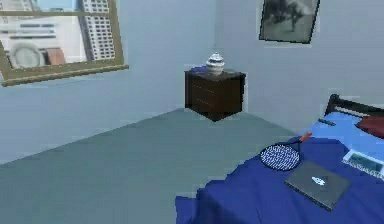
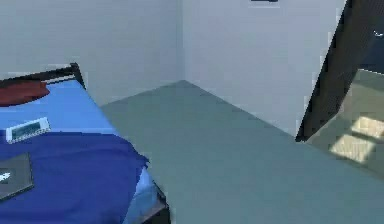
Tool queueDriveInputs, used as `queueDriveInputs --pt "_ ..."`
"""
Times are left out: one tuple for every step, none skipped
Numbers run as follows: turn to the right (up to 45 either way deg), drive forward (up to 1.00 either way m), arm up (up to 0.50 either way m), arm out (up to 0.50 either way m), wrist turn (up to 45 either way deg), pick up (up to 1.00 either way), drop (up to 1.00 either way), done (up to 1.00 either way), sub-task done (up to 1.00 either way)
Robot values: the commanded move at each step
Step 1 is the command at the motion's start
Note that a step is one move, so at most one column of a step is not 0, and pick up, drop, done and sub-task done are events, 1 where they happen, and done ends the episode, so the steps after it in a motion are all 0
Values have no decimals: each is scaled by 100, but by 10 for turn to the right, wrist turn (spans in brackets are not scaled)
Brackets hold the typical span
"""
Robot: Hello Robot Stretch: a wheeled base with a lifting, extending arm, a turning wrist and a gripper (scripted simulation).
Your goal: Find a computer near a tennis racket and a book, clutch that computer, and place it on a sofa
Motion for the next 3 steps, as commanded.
queueDriveInputs --pt "-450 0 0 0 0 0 0 0 0" --pt "450 0 0 0 0 0 0 0 0" --pt "450 0 0 0 0 0 0 0 0"
